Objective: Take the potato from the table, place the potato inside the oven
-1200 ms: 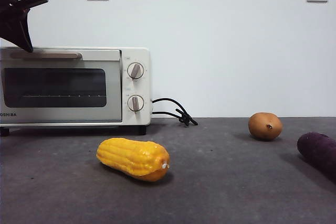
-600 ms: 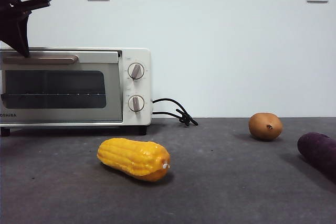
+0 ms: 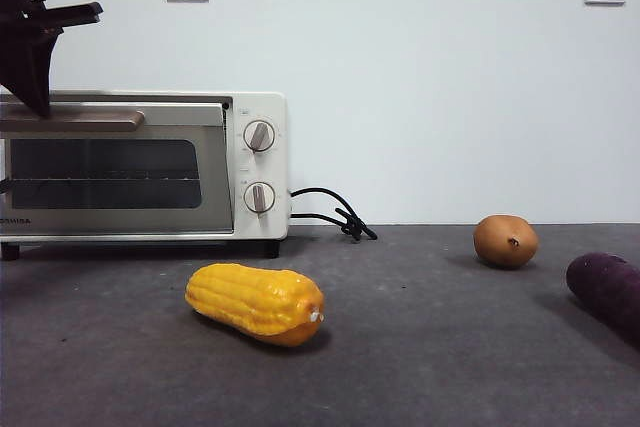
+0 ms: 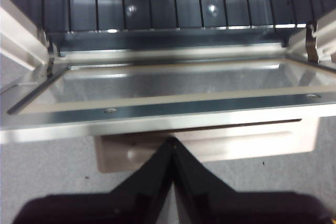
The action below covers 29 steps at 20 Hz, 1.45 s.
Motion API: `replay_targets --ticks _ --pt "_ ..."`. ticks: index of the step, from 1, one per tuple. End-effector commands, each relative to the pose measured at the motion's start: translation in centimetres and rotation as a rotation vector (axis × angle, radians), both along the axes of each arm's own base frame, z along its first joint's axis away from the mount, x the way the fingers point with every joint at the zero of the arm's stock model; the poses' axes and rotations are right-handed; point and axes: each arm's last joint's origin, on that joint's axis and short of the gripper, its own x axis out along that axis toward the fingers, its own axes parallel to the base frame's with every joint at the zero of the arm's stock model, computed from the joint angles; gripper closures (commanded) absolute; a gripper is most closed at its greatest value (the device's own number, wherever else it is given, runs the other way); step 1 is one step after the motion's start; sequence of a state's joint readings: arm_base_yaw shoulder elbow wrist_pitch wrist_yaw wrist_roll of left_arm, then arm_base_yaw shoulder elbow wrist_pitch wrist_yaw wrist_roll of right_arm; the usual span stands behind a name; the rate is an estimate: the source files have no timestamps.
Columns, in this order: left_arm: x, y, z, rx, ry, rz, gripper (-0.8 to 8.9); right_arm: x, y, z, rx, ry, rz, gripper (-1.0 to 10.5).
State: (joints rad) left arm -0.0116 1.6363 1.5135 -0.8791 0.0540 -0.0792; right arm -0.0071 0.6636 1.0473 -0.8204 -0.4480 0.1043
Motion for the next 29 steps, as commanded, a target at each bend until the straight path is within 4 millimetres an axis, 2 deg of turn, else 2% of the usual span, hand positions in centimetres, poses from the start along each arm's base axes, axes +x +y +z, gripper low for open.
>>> replay_targets --ticks 1,8,12,17,29 --pt "0.7 0.0 -3.0 0.028 0.093 -0.002 8.19 -0.1 0.0 0.2 -0.009 -0.019 -0.003 9.5" --pt "-0.2 0.0 -7.1 0.033 0.172 -0.009 8.19 -0.1 0.0 0.3 -0.011 -0.021 -0.008 9.5" --pt "-0.6 -0.2 -8.5 0.034 0.184 -0.013 8.19 -0.1 0.0 0.3 -0.011 -0.022 -0.008 9.5" --pt "-0.6 -0.4 -8.8 0.034 0.187 -0.021 8.19 0.1 -0.1 0.2 -0.026 -0.017 -0.041 9.5" --pt "-2.8 -1.9 -9.3 0.025 0.405 -0.155 8.19 0.2 -0.1 0.1 -0.026 -0.005 -0.04 9.5"
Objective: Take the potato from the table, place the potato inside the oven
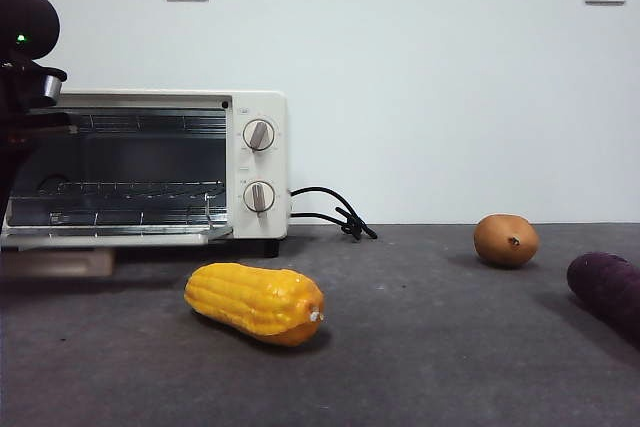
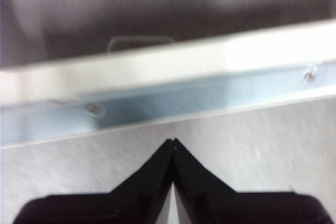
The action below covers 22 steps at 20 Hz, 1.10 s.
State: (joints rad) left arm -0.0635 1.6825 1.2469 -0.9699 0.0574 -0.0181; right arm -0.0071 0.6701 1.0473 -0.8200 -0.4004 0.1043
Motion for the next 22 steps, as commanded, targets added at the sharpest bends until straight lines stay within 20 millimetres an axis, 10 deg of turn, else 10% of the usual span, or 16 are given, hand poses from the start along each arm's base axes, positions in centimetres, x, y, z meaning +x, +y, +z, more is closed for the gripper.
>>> replay_targets --ticks 1,10,16,22 --pt "-0.1 -0.5 0.1 -0.024 0.009 -0.05 8.19 -0.1 0.0 0.2 -0.004 -0.013 0.009 9.5" --pt "-5.1 -2.5 7.7 -0.048 -0.256 -0.142 8.19 5.4 0.6 -0.8 0.195 0.115 0.163 9.4" --pt "-13.3 -1.1 14.9 -0.082 -0.598 -0.14 8.19 12.2 0.8 -0.7 0.206 0.246 0.143 6.8" --pt "-20.3 0.1 17.6 -0.103 -0.779 -0.131 8.19 19.2 3.9 1.3 -0.058 0.401 0.076 3.1"
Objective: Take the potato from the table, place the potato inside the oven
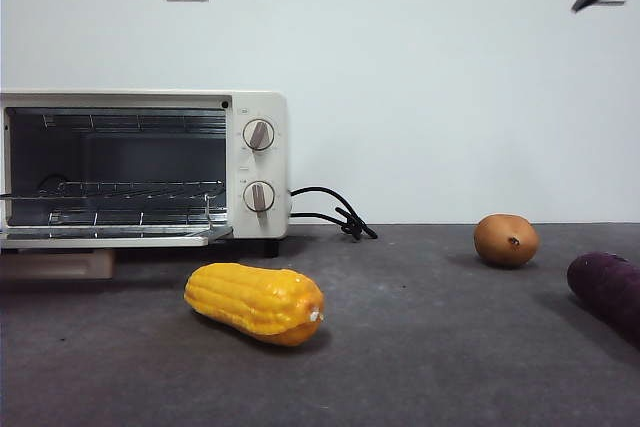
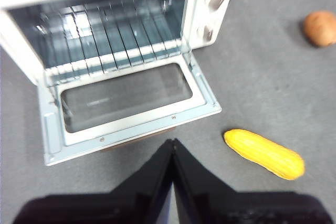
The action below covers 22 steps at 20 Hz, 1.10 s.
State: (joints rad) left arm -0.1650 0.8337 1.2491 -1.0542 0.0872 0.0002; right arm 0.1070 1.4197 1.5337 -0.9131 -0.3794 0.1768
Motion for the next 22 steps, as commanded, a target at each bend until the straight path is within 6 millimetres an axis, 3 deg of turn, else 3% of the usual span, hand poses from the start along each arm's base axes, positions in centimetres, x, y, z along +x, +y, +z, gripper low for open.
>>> replay_targets --ticks 1,5,6,8,13,18,22 --pt "-1.8 0.3 0.3 -0.001 -0.028 -0.002 8.19 2.8 1.6 0.1 -0.14 0.041 0.036 3.1" --pt "-4.6 0.8 0.2 0.0 -0.02 -0.002 8.18 7.6 4.2 -2.1 -0.391 0.162 -0.005 3.0" --pt "-5.0 0.8 0.1 0.001 -0.015 -0.002 8.18 8.5 4.4 -2.9 -0.42 0.189 -0.008 2.5" --pt "-5.6 0.9 0.0 0.002 -0.006 -0.002 8.19 10.4 4.9 -4.9 -0.436 0.232 0.004 1.5" --pt "-6.1 1.0 -0.4 0.007 0.047 0.001 8.18 14.3 5.4 -10.5 -0.453 0.298 0.01 1.5" --pt "-6.3 1.1 -0.8 -0.012 0.097 0.024 8.18 16.8 5.3 -15.5 -0.509 0.346 0.012 1.5" --pt "-6.4 1.1 -0.8 -0.024 0.101 0.033 8.18 18.1 4.5 -17.5 -0.506 0.342 -0.021 1.5"
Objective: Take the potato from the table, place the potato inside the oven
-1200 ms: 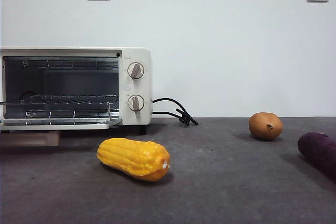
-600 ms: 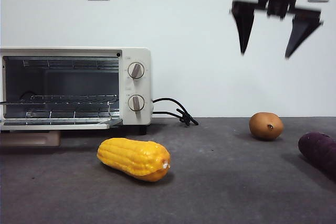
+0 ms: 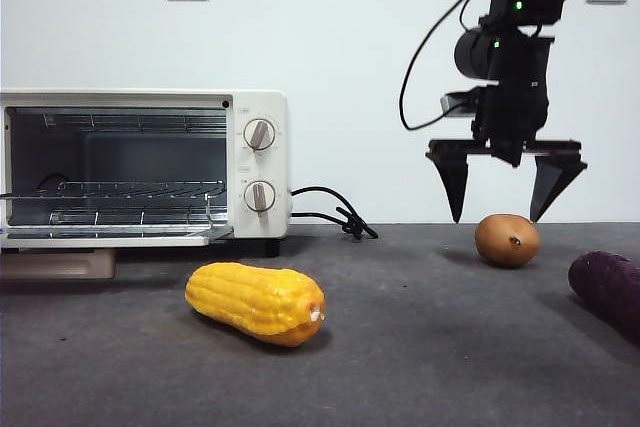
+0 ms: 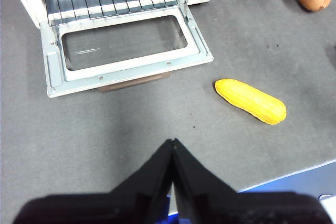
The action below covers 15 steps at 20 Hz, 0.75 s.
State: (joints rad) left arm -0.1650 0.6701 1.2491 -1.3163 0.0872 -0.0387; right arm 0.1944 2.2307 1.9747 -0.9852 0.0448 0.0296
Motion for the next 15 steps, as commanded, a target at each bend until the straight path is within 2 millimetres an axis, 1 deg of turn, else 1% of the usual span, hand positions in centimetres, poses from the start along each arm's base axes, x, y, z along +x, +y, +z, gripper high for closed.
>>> replay_targets --ticks 1,4,5,6,7,9,10,11,13,14,15 --pt "-0.1 0.0 0.1 -0.01 -0.004 0.009 8.18 0.6 -0.5 -1.0 -0.013 0.001 -0.014 1.6" --pt "-0.1 0.0 0.1 -0.015 -0.002 0.014 8.18 1.0 -1.1 -1.9 0.01 0.013 -0.041 1.7" --pt "-0.1 0.0 0.1 -0.016 -0.002 0.015 8.18 1.1 -1.3 -2.1 0.013 0.018 -0.045 2.2" --pt "-0.1 0.0 0.1 -0.019 -0.001 0.018 8.18 1.1 -1.3 -2.5 0.019 0.03 -0.044 3.0" --pt "-0.1 0.0 0.1 -0.021 0.0 0.02 8.18 1.1 -1.2 -2.7 0.035 0.043 -0.038 3.3" --pt "-0.1 0.0 0.1 -0.023 0.0 0.022 8.18 1.1 -1.1 -3.4 0.068 0.071 -0.03 3.3" --pt "-0.1 0.0 0.1 -0.023 0.001 0.022 8.18 1.2 -1.0 -3.7 0.074 0.082 -0.029 3.9" --pt "-0.1 0.0 0.1 -0.023 0.001 0.022 8.18 1.2 -1.0 -4.0 0.071 0.091 -0.031 4.8" --pt "-0.1 0.0 0.1 -0.023 0.001 0.022 8.18 1.1 -1.0 -4.1 0.072 0.104 -0.045 7.4" --pt "-0.1 0.0 0.1 -0.023 0.001 0.022 8.18 1.1 -1.0 -4.0 0.074 0.1 -0.048 8.3" --pt "-0.1 0.0 0.1 -0.023 0.001 0.022 8.18 1.1 -1.0 -3.7 0.074 0.099 -0.05 8.5"
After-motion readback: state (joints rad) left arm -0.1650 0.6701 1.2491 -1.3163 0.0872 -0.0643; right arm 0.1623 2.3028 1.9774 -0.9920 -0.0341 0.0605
